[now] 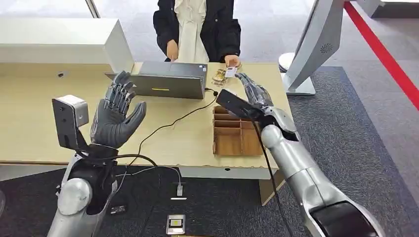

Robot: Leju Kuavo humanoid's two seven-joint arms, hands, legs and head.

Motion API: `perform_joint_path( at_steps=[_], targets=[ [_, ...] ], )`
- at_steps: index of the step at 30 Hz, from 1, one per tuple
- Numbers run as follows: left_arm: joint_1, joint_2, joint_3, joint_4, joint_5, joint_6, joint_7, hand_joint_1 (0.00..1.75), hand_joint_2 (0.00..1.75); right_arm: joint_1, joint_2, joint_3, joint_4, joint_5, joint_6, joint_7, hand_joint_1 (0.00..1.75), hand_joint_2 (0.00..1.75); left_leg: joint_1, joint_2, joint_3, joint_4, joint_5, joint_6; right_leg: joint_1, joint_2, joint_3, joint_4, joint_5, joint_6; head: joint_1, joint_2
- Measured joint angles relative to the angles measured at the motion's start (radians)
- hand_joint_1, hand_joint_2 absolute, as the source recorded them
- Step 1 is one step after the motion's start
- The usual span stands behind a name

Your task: Pass the card to the sensor for recognition and then transmit it.

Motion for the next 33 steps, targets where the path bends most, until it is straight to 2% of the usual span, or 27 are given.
perform_joint_path(
  at_steps=[9,16,27,29,33],
  targets=[
    [0.001,-0.003,0.000,-0.011,-0.015,0.021,0.014,0.00,1.75,0.052,-0.008,0.011,-0.135,0.003,0.033,0.016,0.00,1.75,0.000,0.000,0.000,0.000,0.000,0.000,0.000,0.000,0.000,0.000,0.000,0.000,0.000,0.000],
    [0.004,-0.008,-0.001,-0.016,-0.029,0.030,0.020,0.00,1.75,0.072,-0.015,0.023,-0.186,0.004,0.049,0.026,0.00,1.75,0.000,0.000,0.000,0.000,0.000,0.000,0.000,0.000,0.000,0.000,0.000,0.000,0.000,0.000],
    [0.002,-0.018,-0.002,-0.016,-0.025,0.019,0.004,0.00,1.75,0.071,-0.014,0.042,-0.140,0.111,-0.020,-0.033,0.00,1.75,0.000,0.000,0.000,0.000,0.000,0.000,0.000,0.000,0.000,0.000,0.000,0.000,0.000,0.000],
    [0.002,-0.019,-0.002,-0.016,-0.024,0.014,0.002,0.00,1.75,0.071,-0.014,0.048,-0.126,0.128,-0.026,-0.033,0.00,1.75,0.000,0.000,-0.001,0.000,0.000,0.000,0.000,0.000,0.000,0.000,0.000,0.000,0.000,0.000],
    [0.003,-0.021,-0.002,-0.016,-0.023,0.009,0.002,0.00,1.75,0.070,-0.014,0.060,-0.100,0.169,-0.029,0.009,0.00,1.75,0.000,0.000,-0.001,0.000,0.000,0.000,0.000,0.000,0.000,0.000,0.000,0.000,0.000,0.000]
  ],
)
